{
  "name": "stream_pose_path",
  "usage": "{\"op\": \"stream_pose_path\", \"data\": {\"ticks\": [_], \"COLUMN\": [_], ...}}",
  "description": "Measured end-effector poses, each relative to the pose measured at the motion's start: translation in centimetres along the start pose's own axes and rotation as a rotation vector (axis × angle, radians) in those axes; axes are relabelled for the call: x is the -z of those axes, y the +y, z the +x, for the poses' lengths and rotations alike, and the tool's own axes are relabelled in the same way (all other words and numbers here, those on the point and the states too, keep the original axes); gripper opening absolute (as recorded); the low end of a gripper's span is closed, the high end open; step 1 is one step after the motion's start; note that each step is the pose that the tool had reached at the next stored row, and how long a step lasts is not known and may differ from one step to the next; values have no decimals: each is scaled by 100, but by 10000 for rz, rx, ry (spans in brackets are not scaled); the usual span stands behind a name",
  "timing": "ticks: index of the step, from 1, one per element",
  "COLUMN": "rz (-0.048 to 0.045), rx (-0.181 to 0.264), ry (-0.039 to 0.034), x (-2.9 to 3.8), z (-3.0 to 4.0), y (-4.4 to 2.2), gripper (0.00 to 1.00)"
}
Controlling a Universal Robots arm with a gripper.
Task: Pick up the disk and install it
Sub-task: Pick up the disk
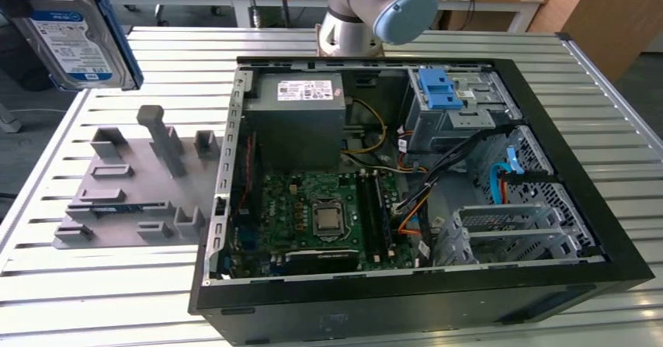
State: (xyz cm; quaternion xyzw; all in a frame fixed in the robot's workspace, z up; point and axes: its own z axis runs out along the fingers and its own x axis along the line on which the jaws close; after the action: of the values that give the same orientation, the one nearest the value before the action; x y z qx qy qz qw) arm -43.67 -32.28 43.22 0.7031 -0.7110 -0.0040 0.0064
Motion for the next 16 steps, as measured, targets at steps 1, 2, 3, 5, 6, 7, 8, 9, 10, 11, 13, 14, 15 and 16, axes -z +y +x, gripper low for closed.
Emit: {"op": "stream_pose_path", "data": {"ticks": [1, 2, 3, 5, 6, 7, 8, 9, 10, 11, 13, 14, 15, 16], "rz": [-1, -1, 0, -1, 0, -1, 0, 0, 0, 0, 0, 0, 0, -1], "rx": [0, 0, 0, 0, 0, 0, 0, 0, 0, 0, 0, 0, 0, 0], "ry": [2, 3, 4, 5, 6, 7, 7, 7, 7, 7, 7, 7, 7, 8], "x": [4, 8, 11, 18, 22, 26, 29, 32, 36, 40, 46, 50, 53, 57], "z": [0, 0, -1, -1, -1, -1, -1, -1, -1, -1, -1, -1, -1, -1], "y": [0, 0, 0, 0, 0, 0, 0, 1, 1, 0, 1, 1, 1, 1], "gripper": [36, 36, 36, 36, 36, 36, 36, 36, 36, 36, 36, 36, 36, 36]}}
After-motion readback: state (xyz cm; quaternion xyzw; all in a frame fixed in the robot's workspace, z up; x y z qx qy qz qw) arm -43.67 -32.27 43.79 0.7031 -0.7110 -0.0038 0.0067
